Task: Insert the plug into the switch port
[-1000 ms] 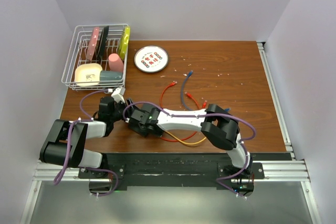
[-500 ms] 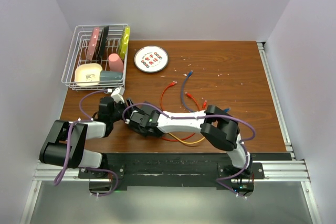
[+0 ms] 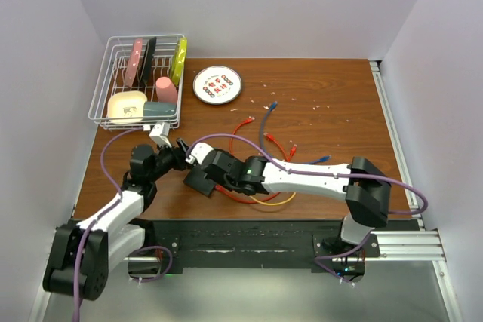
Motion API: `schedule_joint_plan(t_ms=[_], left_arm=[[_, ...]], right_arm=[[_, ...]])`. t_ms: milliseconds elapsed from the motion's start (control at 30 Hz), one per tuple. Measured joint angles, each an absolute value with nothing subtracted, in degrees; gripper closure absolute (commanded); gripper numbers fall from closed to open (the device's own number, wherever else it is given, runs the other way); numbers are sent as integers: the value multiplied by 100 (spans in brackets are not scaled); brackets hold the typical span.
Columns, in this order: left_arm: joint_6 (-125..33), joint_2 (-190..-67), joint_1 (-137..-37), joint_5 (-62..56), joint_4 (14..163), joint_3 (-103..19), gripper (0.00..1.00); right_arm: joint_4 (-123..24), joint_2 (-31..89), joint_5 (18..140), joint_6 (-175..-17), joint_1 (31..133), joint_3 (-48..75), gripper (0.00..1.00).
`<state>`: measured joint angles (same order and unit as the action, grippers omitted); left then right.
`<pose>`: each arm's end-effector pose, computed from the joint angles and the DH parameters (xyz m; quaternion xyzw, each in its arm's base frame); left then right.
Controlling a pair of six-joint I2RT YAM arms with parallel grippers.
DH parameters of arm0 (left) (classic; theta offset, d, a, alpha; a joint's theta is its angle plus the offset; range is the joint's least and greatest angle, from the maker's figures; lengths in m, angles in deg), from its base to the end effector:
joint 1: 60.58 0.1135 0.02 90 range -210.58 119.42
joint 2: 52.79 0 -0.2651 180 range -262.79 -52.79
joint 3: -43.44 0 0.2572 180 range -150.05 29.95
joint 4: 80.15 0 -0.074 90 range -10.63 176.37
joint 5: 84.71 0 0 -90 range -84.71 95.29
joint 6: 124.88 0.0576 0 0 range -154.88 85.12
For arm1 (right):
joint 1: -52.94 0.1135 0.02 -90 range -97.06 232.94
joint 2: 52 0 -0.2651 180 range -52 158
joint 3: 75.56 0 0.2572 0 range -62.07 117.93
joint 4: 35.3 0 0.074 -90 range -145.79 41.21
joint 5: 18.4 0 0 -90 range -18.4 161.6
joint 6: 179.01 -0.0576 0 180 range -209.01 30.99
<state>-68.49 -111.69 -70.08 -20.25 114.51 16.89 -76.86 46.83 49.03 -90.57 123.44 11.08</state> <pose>0.2132 -0.0609 0.1646 -0.0369 0.7973 -0.3774 0.4696 0.1501 0.3577 0.2186 -0.4773 0.8028 0.0290 0.3561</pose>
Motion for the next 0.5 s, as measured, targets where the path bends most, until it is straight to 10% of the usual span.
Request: schedule_joint_plan(t_ms=[500], left_arm=[[-7694, -10633, -7058, -3488, 14032, 2697, 34]], right_arm=[[-6576, 3487, 6531, -9341, 11590, 336, 100]])
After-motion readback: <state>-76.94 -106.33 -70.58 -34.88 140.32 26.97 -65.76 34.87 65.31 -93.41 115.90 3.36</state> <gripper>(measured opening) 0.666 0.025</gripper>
